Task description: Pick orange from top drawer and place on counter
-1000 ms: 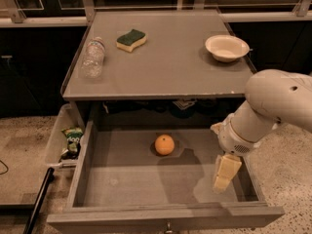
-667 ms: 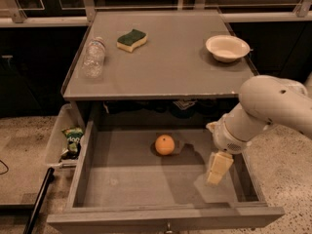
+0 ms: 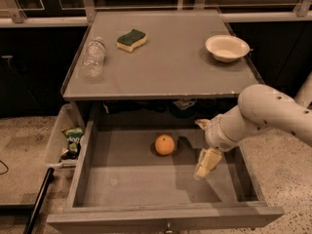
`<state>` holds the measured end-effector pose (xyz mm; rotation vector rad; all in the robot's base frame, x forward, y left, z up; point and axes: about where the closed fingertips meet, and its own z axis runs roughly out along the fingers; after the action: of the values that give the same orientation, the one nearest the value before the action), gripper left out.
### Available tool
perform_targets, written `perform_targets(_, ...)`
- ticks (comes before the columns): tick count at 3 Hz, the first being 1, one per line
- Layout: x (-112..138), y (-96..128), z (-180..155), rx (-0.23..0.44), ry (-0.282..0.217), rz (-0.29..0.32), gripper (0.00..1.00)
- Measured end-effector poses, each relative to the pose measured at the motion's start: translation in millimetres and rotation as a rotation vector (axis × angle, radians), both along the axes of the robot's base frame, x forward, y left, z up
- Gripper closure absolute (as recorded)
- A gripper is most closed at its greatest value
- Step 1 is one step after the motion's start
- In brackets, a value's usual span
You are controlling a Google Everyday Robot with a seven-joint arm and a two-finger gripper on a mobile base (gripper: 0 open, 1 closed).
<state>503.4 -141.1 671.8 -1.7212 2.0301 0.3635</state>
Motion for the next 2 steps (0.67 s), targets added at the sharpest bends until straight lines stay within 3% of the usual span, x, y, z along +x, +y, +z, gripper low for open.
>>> perform_targets(2,27.5,33.3,-18.3,0.164,-0.049,0.066,0.0)
